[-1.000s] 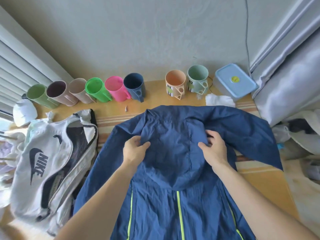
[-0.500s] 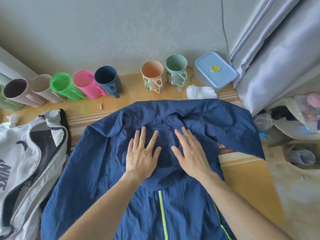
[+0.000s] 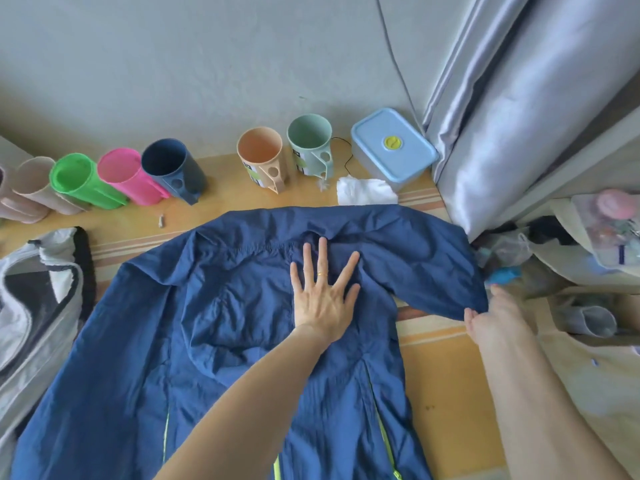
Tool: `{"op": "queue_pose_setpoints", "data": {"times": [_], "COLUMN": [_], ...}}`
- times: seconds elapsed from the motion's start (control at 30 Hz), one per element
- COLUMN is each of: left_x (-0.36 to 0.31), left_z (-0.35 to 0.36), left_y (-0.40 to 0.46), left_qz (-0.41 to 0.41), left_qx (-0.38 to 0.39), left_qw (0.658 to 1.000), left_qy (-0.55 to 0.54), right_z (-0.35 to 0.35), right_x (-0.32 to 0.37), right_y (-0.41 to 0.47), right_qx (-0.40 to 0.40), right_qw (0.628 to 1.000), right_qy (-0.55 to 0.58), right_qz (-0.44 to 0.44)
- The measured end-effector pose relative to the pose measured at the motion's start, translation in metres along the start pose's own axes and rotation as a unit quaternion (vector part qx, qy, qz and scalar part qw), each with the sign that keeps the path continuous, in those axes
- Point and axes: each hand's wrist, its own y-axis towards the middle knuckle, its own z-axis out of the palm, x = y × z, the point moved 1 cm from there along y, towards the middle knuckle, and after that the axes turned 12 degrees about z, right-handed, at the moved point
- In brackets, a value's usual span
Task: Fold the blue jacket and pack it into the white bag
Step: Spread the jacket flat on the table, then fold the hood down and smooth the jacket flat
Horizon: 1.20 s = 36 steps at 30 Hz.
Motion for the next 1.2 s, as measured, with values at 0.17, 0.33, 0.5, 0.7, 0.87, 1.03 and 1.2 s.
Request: {"op": "queue_pose_setpoints", "data": {"times": [0.17,0.33,0.5,0.7,0.87,1.03,1.2], "left_x": [-0.006,-0.001,-0.008,0.009,0.078,0.099,0.083], "left_z": [0.005,-0.008,-0.024,-0.085,-0.117,-0.105,-0.1], "left_y": [0.018,0.014,-0.011,-0.051,-0.099,-0.131,-0.084], "left_qz": [-0.023,0.003,0.006,-0.174,-0.329,-0.301,-0.327], "left_qx": [0.017,0.041,-0.011,-0.136,-0.253,-0.244,-0.23], "left_qw": [0.998,0.997,0.992,0.843,0.632,0.784,0.817], "left_qy": [-0.051,-0.071,-0.125,-0.49,-0.654,-0.484,-0.416], "right_z": [0.023,0.016,0.007,0.043,0.075,0.053,0.069], "right_x": [0.013,0.024,0.008,-0.095,-0.23,-0.232,-0.173], "right_y": [0.004,0.008,-0.035,-0.188,-0.178,-0.153,-0.139], "right_qx": [0.024,0.004,-0.085,0.059,0.199,0.183,0.037], "right_qw": [0.993,0.991,0.956,0.549,0.233,0.427,0.464], "right_qy": [-0.11,-0.125,-0.039,-0.18,-0.513,-0.481,-0.491], "right_qz": [-0.04,-0.053,-0.277,-0.814,-0.802,-0.744,-0.736]}}
